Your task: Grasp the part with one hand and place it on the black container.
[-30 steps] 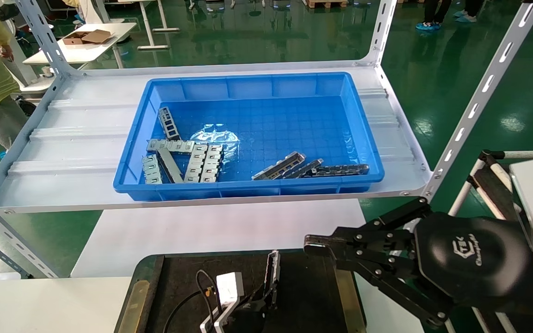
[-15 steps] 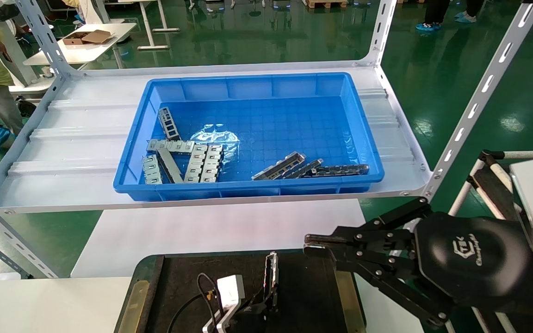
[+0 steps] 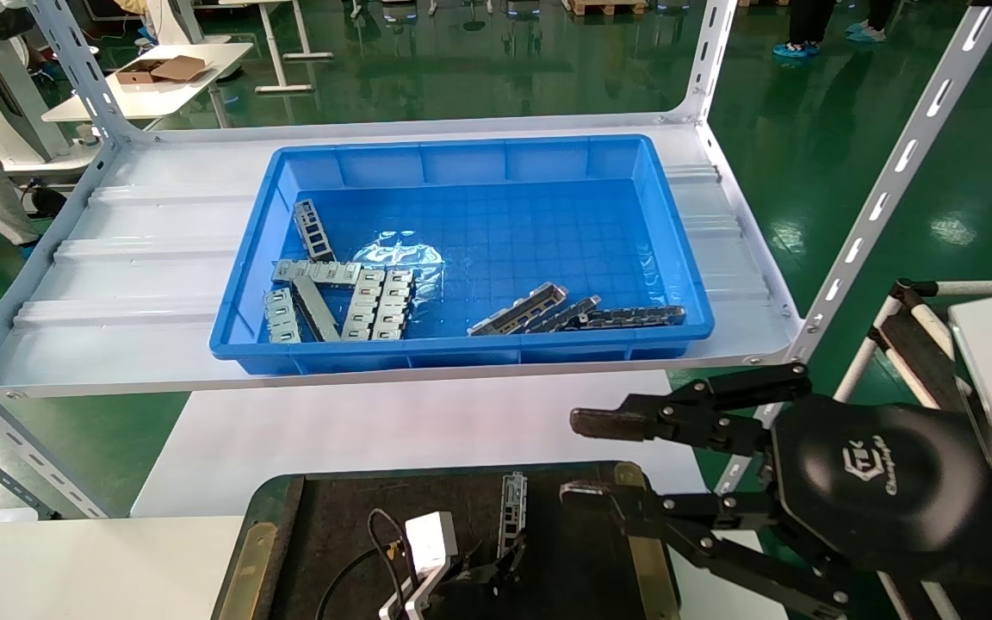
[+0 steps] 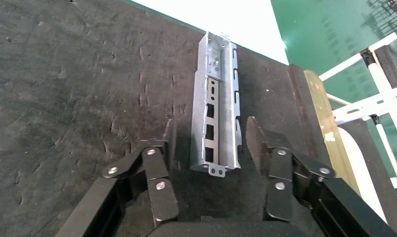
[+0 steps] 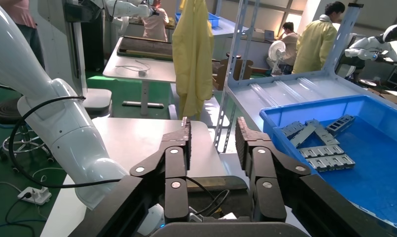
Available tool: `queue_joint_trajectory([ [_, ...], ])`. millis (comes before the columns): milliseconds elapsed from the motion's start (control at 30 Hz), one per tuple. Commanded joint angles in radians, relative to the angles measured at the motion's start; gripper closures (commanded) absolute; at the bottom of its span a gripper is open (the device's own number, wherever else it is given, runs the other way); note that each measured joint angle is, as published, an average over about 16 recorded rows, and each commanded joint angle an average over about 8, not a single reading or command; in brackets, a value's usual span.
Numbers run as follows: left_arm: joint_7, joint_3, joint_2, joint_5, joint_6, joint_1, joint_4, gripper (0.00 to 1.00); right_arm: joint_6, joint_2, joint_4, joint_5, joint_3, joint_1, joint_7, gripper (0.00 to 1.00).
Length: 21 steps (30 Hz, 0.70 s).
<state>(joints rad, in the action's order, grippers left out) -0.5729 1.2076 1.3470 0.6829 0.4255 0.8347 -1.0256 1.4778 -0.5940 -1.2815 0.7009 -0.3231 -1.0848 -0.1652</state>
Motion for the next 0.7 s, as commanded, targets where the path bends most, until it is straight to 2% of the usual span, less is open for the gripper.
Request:
queue_joint_trajectory([
  [33, -0.007, 0.006, 0.0, -0.001, 0.001, 0.005, 0.001, 0.0, 0.0, 0.0, 0.0, 0.0, 0.0, 0.0, 0.0, 0.0],
  [300, -0.031, 0.003, -0.032, 0.052, -0.04, 0.02, -0.032, 0.0, 0.0, 0.0, 0.0, 0.0, 0.0, 0.0, 0.0, 0.0],
  [700, -0.059, -0.039, -0.144, 0.148, -0.193, 0.037, -0.097, 0.0, 0.0, 0.0, 0.0, 0.0, -0.001, 0.0, 0.0, 0.0],
])
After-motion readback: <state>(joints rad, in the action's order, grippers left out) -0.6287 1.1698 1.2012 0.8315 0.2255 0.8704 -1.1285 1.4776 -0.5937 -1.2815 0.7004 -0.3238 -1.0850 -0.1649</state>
